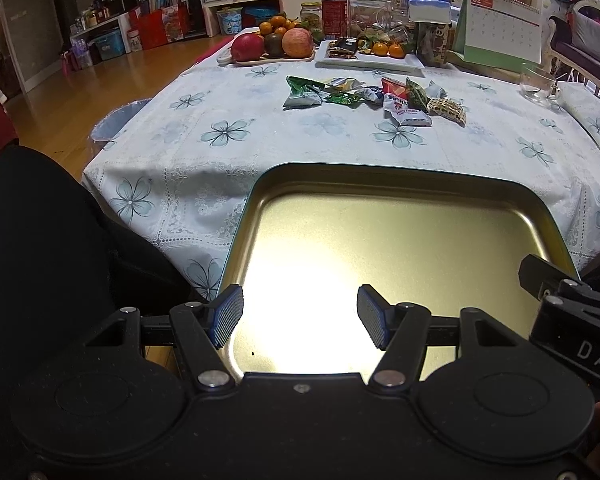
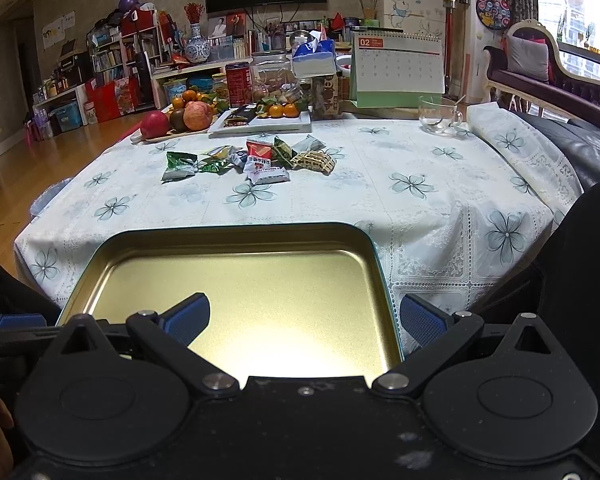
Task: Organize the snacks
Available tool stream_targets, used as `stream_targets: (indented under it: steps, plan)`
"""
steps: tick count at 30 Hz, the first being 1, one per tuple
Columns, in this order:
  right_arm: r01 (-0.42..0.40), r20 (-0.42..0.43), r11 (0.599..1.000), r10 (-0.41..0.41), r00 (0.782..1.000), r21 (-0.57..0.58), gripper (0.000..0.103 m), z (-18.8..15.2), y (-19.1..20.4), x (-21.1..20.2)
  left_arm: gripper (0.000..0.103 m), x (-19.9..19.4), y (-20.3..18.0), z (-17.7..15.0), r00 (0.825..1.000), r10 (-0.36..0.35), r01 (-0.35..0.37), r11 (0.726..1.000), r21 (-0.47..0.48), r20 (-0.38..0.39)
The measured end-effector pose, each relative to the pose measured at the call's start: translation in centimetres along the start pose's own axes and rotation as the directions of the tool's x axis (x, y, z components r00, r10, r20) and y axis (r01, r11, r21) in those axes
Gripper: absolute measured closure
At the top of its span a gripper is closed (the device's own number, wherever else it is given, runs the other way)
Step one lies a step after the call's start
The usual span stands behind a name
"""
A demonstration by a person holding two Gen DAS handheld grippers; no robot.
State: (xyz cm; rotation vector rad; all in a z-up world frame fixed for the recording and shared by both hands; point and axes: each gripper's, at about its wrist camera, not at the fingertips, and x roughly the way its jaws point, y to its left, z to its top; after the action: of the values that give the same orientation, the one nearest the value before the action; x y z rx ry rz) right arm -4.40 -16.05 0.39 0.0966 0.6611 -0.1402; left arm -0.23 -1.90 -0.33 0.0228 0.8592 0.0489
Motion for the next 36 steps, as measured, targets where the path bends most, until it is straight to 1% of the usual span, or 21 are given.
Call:
stream_targets:
  steps: [36]
  plan:
    - [0.004, -0.003, 1.000, -0.004, 1.000, -0.003, 0.000, -0.14, -0.03, 0.08, 0.038, 0.04, 0.04, -0.12, 1.000, 0.007, -0.007, 1.000, 0.005, -0.001]
